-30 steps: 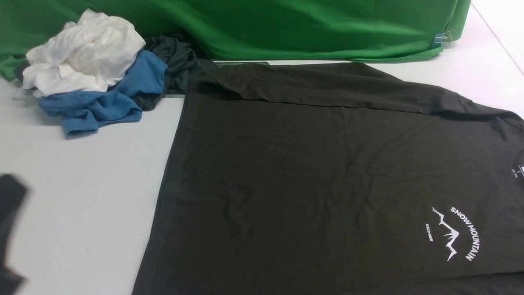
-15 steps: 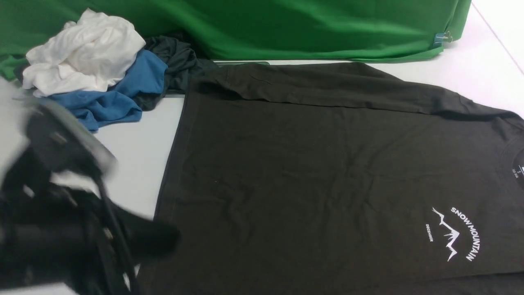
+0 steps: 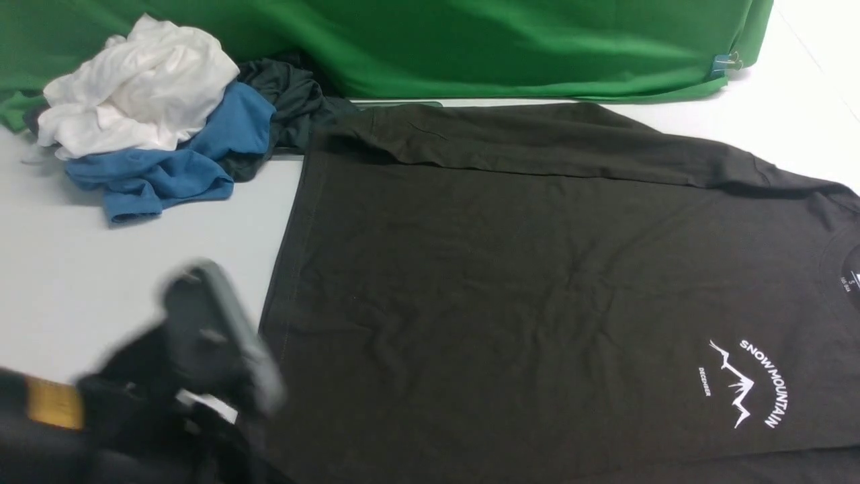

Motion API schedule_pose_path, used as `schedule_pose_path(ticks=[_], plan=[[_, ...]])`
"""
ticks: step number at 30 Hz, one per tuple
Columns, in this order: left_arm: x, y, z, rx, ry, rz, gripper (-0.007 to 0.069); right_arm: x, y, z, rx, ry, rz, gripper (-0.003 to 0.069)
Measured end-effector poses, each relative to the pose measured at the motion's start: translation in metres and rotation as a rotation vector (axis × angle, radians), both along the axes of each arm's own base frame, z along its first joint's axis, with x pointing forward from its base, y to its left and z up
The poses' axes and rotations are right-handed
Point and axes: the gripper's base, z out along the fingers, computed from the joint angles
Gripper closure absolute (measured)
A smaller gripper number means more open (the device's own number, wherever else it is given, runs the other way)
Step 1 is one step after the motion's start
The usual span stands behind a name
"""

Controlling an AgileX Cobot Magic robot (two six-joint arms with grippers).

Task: Fold a long-sleeved shirt on a white desktop.
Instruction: 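Grasp the left edge of the dark T-shirt lying flat on the table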

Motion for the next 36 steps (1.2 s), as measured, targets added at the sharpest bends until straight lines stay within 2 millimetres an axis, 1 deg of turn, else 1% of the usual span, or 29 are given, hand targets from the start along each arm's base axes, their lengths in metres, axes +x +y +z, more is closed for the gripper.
schedule_pose_path(ticks=[1, 2, 3, 4, 6, 7, 9, 10, 11, 12, 14, 15, 16, 17, 18, 20, 22, 25, 26, 27, 28, 30, 34, 35, 36], plan=[[0.000, -0.009, -0.007, 0.036, 0.026, -0.059, 0.0603, -0.003, 0.005, 0.022, -0.103, 0.022, 0.107, 0.0597], [0.001, -0.011, -0.010, 0.046, 0.036, -0.066, 0.0603, -0.002, 0.006, 0.023, -0.126, 0.055, 0.124, 0.0597], [0.001, -0.020, -0.018, 0.085, 0.063, -0.116, 0.0602, -0.005, 0.010, 0.038, -0.217, 0.087, 0.234, 0.0597], [0.002, -0.024, -0.024, 0.115, 0.079, -0.139, 0.0600, -0.007, 0.012, 0.050, -0.256, 0.097, 0.294, 0.0597], [0.006, -0.035, -0.041, 0.189, 0.132, -0.176, 0.0581, -0.013, 0.017, 0.069, -0.338, 0.133, 0.446, 0.0595], [0.006, -0.035, -0.042, 0.193, 0.135, -0.179, 0.0578, -0.015, 0.018, 0.072, -0.341, 0.123, 0.469, 0.0595], [0.015, -0.042, -0.059, 0.258, 0.169, -0.184, 0.0511, -0.022, 0.020, 0.085, -0.360, 0.086, 0.612, 0.0595], [0.018, -0.043, -0.064, 0.279, 0.166, -0.186, 0.0482, -0.025, 0.021, 0.088, -0.358, 0.068, 0.660, 0.0595], [0.019, -0.043, -0.066, 0.287, 0.171, -0.185, 0.0466, -0.025, 0.021, 0.088, -0.357, 0.066, 0.660, 0.0595], [0.023, -0.044, -0.073, 0.318, 0.171, -0.180, 0.0407, -0.028, 0.022, 0.090, -0.357, 0.047, 0.731, 0.0594], [0.030, -0.045, -0.082, 0.351, 0.159, -0.173, 0.0330, -0.031, 0.024, 0.090, -0.360, 0.035, 0.802, 0.0592], [0.033, -0.046, -0.087, 0.368, 0.151, -0.172, 0.0275, -0.033, 0.025, 0.090, -0.361, 0.026, 0.842, 0.0589], [0.034, -0.047, -0.087, 0.367, 0.146, -0.171, 0.0275, -0.033, 0.025, 0.090, -0.360, 0.023, 0.854, 0.0589], [0.038, -0.049, -0.093, 0.375, 0.135, -0.166, 0.0226, -0.035, 0.026, 0.091, -0.356, 0.010, 0.888, 0.0586], [0.041, -0.050, -0.097, 0.375, 0.126, -0.160, 0.0206, -0.036, 0.027, 0.091, -0.353, 0.000, 0.912, 0.0586], [0.045, -0.053, -0.104, 0.376, 0.117, -0.150, 0.0189, -0.037, 0.028, 0.093, -0.341, -0.021, 0.951, 0.0585], [0.048, -0.056, -0.112, 0.384, 0.136, -0.143, 0.0193, -0.038, 0.029, 0.094, -0.334, -0.034, 0.977, 0.0583], [0.048, -0.058, -0.122, 0.405, 0.193, -0.143, 0.0239, -0.039, 0.029, 0.094, -0.334, -0.041, 0.991, 0.0580], [0.048, -0.058, -0.122, 0.405, 0.195, -0.143, 0.0243, -0.039, 0.029, 0.094, -0.334, -0.041, 0.991, 0.0580], [0.050, -0.059, -0.123, 0.407, 0.202, -0.142, 0.0279, -0.039, 0.029, 0.094, -0.337, -0.046, 0.988, 0.0578], [0.050, -0.060, -0.124, 0.409, 0.204, -0.144, 0.0300, -0.038, 0.029, 0.094, -0.340, -0.050, 0.985, 0.0577], [0.051, -0.060, -0.125, 0.413, 0.203, -0.149, 0.0319, -0.038, 0.029, 0.094, -0.346, -0.054, 0.982, 0.0575], [0.051, -0.060, -0.125, 0.426, 0.217, -0.155, 0.0437, -0.037, 0.029, 0.094, -0.352, -0.059, 0.976, 0.0573], [0.048, -0.059, -0.125, 0.436, 0.252, -0.154, 0.0498, -0.037, 0.029, 0.094, -0.352, -0.059, 0.976, 0.0571], [0.047, -0.059, -0.124, 0.441, 0.271, -0.152, 0.0526, -0.037, 0.029, 0.094, -0.352, -0.059, 0.976, 0.0570]])
